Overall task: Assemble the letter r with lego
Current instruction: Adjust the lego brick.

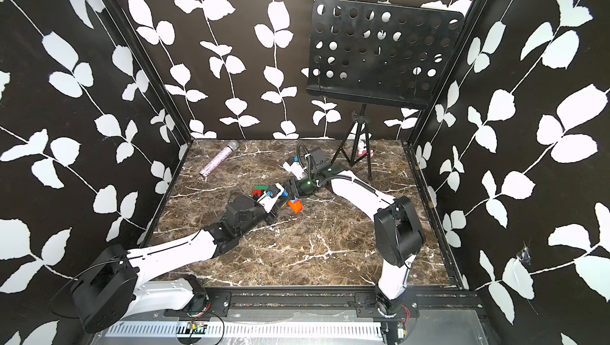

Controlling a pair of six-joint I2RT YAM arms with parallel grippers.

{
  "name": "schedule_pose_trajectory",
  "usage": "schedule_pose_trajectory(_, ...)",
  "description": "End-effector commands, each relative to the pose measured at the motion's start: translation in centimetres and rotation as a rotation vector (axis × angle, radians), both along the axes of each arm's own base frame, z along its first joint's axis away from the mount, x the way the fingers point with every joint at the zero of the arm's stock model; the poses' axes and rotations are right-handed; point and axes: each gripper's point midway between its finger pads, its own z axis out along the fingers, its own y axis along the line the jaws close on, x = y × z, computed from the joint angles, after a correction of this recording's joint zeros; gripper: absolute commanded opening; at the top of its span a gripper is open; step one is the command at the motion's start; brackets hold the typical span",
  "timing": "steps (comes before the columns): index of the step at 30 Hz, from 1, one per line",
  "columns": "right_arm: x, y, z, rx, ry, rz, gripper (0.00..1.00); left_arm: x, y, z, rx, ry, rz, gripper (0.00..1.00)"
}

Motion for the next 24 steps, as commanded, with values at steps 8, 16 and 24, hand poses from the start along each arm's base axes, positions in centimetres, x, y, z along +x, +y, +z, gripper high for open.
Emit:
schedule_pose_trajectory(8, 2.6, -1.3, 7.6, 0.072, -0.227, -0.039, 0.68, -1.1, -0.4, -0.7, 0.025, 0.027, -0.045, 0.29)
schedule_pose_trajectory(16, 2.2, -2.0, 7.7, 0.045, -0.236, -0.029, 0.67, -1.2, -0.1, -1.0, 0.047, 0.023, -0.039, 0.31)
schedule_pose_trajectory(24, 2.8, -5.3, 9.7, 0.024, -0.383, -0.179, 0.23, -0.8, 0.1, -0.8, 0.052, 0.036, -0.014, 0.31)
